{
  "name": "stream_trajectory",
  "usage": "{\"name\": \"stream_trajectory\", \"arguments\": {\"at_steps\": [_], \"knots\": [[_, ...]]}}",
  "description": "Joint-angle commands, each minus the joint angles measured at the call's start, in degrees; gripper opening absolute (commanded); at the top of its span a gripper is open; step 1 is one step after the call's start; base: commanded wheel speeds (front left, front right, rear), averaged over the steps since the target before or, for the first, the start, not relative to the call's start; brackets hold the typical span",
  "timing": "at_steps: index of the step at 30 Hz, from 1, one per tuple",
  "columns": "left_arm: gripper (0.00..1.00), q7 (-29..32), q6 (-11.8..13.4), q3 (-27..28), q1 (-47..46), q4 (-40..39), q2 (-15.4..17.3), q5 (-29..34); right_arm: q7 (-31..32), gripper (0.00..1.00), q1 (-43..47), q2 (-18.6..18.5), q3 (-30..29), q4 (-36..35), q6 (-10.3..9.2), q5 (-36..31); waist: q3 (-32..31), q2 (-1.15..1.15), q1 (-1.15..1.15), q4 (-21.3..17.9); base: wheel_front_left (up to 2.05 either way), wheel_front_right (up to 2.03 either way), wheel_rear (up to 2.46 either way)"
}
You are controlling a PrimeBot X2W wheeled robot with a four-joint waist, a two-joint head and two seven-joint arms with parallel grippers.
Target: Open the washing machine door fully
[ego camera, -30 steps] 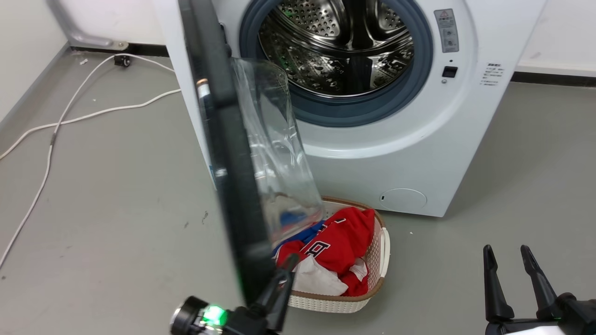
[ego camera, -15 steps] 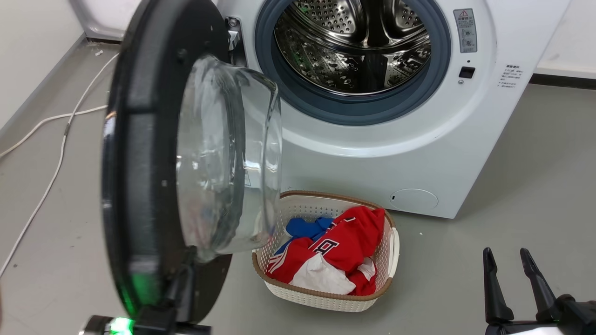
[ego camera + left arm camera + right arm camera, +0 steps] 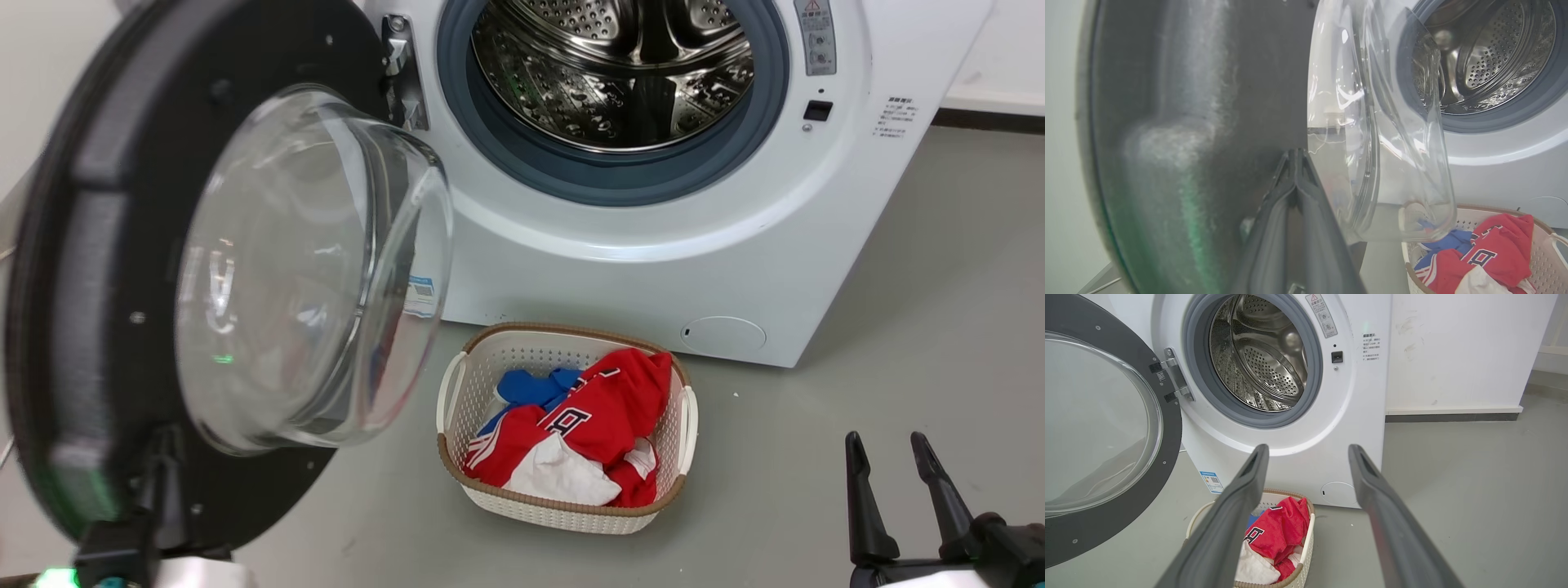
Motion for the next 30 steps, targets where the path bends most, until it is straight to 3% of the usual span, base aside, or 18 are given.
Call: {"name": "stream_trajectory", "arguments": {"at_steps": [1, 13, 30], "knots": [[0.00, 0.2, 0.9, 2.4, -1.2, 0.7, 0.5, -0.5, -0.1, 1.00, -1.0, 0.1, -0.1, -0.2, 0.00, -0.4, 0.5, 0.00, 0.00, -0.2, 0.00, 0.00, 0.00], [0.00, 0.2, -1.7, 12.7, -5.2, 7.6, 2.4, -3.5, -0.1, 1.00, -1.8, 0.1, -0.4, -0.4, -0.01, -1.3, 2.5, 0.00, 0.00, -0.5, 0.00, 0.00, 0.00], [0.00, 0.2, -6.3, 20.4, -14.9, 18.5, 6.0, -3.7, -0.1, 1.00, -4.1, 0.1, -0.1, -1.1, 0.00, -3.0, 6.2, 0.00, 0.00, -1.9, 0.00, 0.00, 0.00]]}}
